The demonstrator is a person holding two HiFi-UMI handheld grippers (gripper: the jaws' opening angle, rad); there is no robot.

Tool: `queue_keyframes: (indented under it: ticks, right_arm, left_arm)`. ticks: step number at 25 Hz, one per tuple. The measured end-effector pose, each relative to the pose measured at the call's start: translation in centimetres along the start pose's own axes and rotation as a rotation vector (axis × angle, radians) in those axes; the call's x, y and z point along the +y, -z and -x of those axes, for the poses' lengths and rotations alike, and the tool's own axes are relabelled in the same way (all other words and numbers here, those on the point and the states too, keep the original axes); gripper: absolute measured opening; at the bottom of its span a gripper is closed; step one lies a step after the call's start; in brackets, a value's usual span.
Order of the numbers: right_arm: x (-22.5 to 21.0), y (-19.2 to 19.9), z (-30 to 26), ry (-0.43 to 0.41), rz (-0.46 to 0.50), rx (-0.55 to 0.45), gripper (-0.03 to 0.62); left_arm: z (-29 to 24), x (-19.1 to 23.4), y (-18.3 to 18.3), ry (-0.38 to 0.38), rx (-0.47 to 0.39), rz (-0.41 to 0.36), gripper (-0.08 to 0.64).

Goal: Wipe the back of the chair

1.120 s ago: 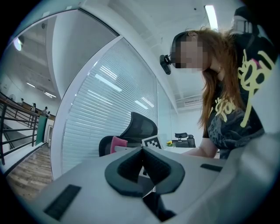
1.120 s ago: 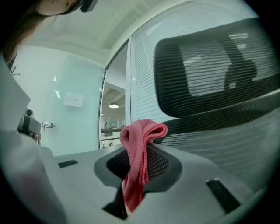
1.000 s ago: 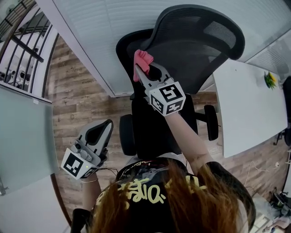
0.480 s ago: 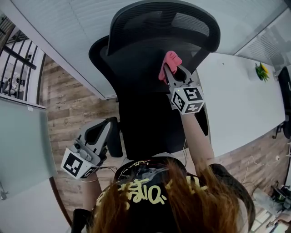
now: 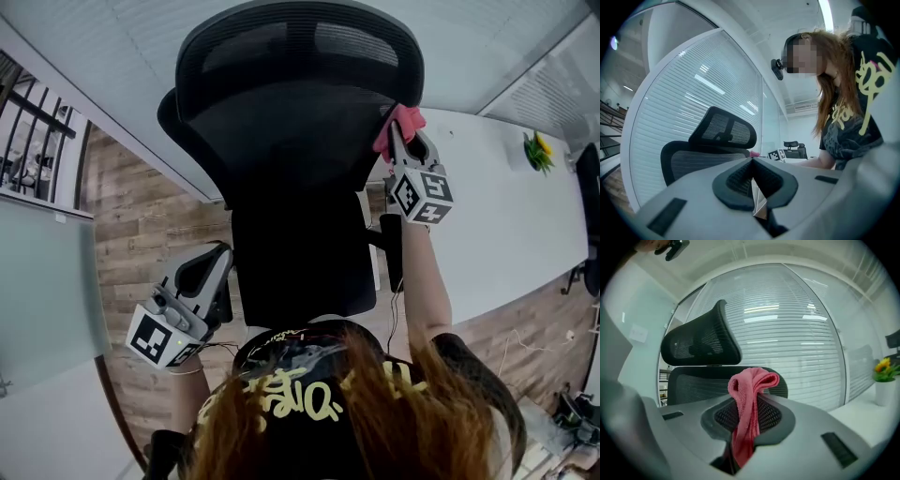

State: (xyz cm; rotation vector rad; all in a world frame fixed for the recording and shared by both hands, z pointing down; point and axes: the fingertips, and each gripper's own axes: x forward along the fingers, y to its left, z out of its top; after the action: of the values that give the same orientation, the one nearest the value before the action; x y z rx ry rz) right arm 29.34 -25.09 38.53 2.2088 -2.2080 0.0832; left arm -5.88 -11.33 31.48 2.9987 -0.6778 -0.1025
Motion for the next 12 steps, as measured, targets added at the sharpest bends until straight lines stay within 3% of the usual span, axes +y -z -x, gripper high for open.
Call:
queue_keyframes:
  ticks: [12]
  right_arm:
    - [-6.1, 0.8, -1.1, 0.062, -0.005, 0.014, 0.067]
  left_arm:
    - [-1.6, -2.2, 0.4, -0.048, -0.004, -0.013, -0.008]
